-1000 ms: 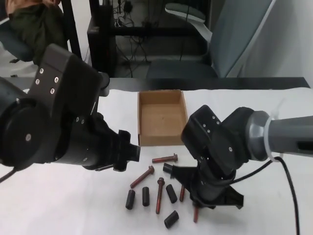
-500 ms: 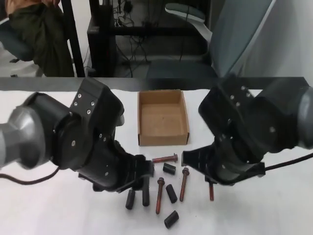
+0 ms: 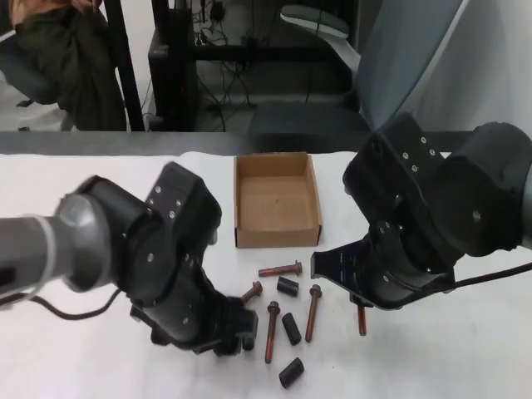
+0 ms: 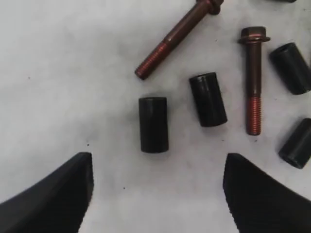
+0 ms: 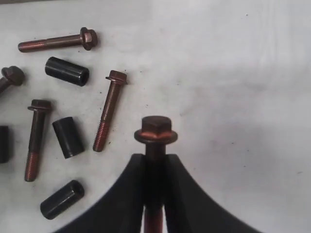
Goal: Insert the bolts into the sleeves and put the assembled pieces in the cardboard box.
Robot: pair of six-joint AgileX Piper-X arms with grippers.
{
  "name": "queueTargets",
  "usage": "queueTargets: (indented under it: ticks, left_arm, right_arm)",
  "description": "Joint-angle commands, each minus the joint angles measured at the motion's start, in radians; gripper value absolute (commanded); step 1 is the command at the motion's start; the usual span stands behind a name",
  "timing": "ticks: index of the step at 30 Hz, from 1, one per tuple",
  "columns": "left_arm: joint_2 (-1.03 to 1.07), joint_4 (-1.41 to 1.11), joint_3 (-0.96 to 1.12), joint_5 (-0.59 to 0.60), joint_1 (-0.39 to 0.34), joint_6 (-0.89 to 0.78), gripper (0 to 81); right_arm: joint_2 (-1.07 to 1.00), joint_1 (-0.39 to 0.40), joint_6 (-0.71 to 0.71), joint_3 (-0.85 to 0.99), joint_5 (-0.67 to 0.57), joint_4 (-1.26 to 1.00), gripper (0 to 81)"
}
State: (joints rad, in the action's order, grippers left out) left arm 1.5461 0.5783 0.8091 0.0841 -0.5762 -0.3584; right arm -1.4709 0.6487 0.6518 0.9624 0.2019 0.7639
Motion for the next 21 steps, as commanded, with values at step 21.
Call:
queueTargets:
  ticks: [21]
  left_arm:
    - [0.102, -0.129, 0.039, -0.121, -0.004, 0.007, 68.2]
  right_arm:
    - [0.013, -0.003, -0.054, 0.004, -0.036, -0.027, 0.0]
